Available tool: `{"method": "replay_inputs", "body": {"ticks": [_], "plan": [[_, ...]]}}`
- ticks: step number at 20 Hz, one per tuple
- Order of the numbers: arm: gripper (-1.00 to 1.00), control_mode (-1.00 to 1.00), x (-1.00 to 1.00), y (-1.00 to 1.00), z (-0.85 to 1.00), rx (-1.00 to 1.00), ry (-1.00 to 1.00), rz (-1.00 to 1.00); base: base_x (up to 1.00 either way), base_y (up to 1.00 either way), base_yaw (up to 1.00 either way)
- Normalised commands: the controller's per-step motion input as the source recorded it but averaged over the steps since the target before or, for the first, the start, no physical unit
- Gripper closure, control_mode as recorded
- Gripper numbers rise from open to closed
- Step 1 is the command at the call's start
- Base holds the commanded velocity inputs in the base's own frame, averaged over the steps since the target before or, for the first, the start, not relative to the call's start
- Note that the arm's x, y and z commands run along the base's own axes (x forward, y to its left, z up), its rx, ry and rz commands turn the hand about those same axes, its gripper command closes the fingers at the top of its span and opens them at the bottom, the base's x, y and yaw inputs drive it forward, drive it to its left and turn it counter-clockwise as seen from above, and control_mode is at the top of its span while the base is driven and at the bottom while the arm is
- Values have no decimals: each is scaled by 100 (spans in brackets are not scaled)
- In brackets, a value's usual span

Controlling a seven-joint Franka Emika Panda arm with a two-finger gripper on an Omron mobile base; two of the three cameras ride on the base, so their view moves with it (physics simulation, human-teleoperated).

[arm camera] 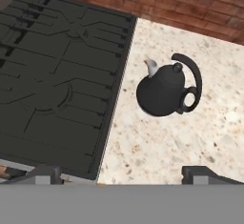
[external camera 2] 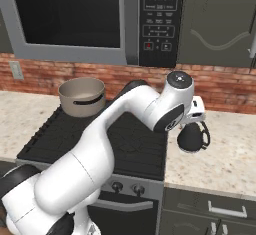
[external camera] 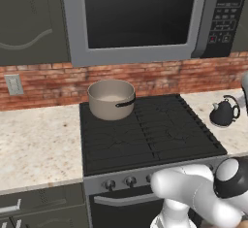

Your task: Pick the kettle from the counter and place it on a stove burner. Then turn the burner on.

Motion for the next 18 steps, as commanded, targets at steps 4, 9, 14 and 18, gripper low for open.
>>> {"method": "replay_inputs", "body": {"ticks": [4,9,14,18], "plan": [[-100,-100,38,-23,-1,0,0,0,0,0,0],[-100,-100,33,-38,0,3,0,0,0,0,0],[-100,-100,35,-44,0,5,0,0,0,0,0],[-100,-100,47,-41,-7,2,2,3,0,0,0]]}}
